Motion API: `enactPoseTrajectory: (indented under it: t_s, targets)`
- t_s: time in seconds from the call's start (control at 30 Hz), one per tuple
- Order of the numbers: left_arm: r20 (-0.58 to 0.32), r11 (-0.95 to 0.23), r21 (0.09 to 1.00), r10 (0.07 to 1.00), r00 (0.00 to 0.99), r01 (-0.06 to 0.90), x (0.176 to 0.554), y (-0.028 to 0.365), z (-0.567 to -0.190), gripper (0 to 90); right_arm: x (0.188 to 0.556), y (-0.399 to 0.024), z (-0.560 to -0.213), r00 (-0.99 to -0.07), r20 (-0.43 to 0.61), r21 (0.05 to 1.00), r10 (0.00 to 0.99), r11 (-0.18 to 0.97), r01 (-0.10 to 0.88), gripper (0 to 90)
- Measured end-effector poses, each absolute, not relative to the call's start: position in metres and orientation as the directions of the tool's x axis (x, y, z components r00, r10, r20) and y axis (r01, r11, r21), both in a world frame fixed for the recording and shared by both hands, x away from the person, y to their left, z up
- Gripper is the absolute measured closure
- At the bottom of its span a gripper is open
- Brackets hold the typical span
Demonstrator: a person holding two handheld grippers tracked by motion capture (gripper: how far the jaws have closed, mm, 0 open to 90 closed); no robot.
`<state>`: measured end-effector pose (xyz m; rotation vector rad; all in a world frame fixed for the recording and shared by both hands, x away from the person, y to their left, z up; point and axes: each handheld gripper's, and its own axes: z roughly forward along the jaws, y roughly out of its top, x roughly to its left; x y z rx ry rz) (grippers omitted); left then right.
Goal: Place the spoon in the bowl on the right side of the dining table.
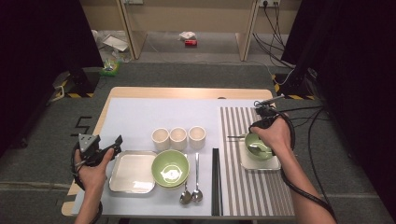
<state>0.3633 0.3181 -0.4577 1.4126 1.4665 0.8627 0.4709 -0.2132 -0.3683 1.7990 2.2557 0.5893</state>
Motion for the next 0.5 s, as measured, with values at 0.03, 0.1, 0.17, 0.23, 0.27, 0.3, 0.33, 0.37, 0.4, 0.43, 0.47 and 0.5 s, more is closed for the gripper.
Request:
enactPoseTrajectory:
  t_s: [0.03,0.1,0.17,0.23,0.27,0.3,0.33,0.37,0.4,0.43,0.47,0.5]
  targets:
    - [-0.133,0.104,0.926,0.99,0.055,0.364,0.363,0.318,-0.458,12.3,0.47,-0.212,-0.368,-0.241,0.092,0.425,0.966,0.181,0.887,67.0]
    - [-0.134,0.105,0.926,0.989,0.056,0.363,0.363,0.318,-0.457,12.3,0.469,-0.209,-0.368,-0.249,0.095,0.426,0.964,0.187,0.885,67.0]
    - [-0.135,0.107,0.927,0.989,0.054,0.361,0.363,0.318,-0.457,12.3,0.469,-0.206,-0.368,-0.251,0.094,0.426,0.963,0.189,0.885,67.0]
    - [-0.136,0.107,0.927,0.989,0.054,0.36,0.363,0.318,-0.457,12.3,0.468,-0.204,-0.369,-0.259,0.096,0.425,0.961,0.196,0.884,67.0]
    - [-0.136,0.107,0.927,0.989,0.054,0.36,0.363,0.318,-0.457,12.3,0.468,-0.204,-0.369,-0.259,0.096,0.425,0.961,0.196,0.884,67.0]
    - [-0.137,0.108,0.927,0.989,0.055,0.36,0.363,0.318,-0.457,12.3,0.468,-0.202,-0.369,-0.256,0.096,0.423,0.962,0.194,0.885,67.1]
    - [-0.137,0.108,0.927,0.989,0.055,0.36,0.363,0.318,-0.457,12.3,0.468,-0.202,-0.369,-0.256,0.096,0.423,0.962,0.194,0.885,67.1]
    - [-0.136,0.108,0.926,0.989,0.055,0.361,0.363,0.318,-0.457,12.3,0.467,-0.201,-0.369,-0.26,0.098,0.424,0.96,0.197,0.884,67.1]
    - [-0.136,0.108,0.926,0.989,0.055,0.361,0.363,0.318,-0.457,12.3,0.466,-0.2,-0.37,-0.259,0.101,0.423,0.961,0.194,0.885,67.2]
    - [-0.135,0.106,0.926,0.989,0.056,0.363,0.363,0.318,-0.457,12.3,0.466,-0.199,-0.37,-0.257,0.101,0.422,0.961,0.192,0.886,67.1]
    - [-0.134,0.105,0.926,0.989,0.055,0.363,0.363,0.318,-0.457,12.3,0.465,-0.198,-0.37,-0.261,0.102,0.422,0.96,0.196,0.885,67.1]
    - [-0.134,0.105,0.926,0.989,0.055,0.363,0.363,0.318,-0.457,12.3,0.465,-0.198,-0.37,-0.261,0.102,0.422,0.96,0.196,0.885,67.1]
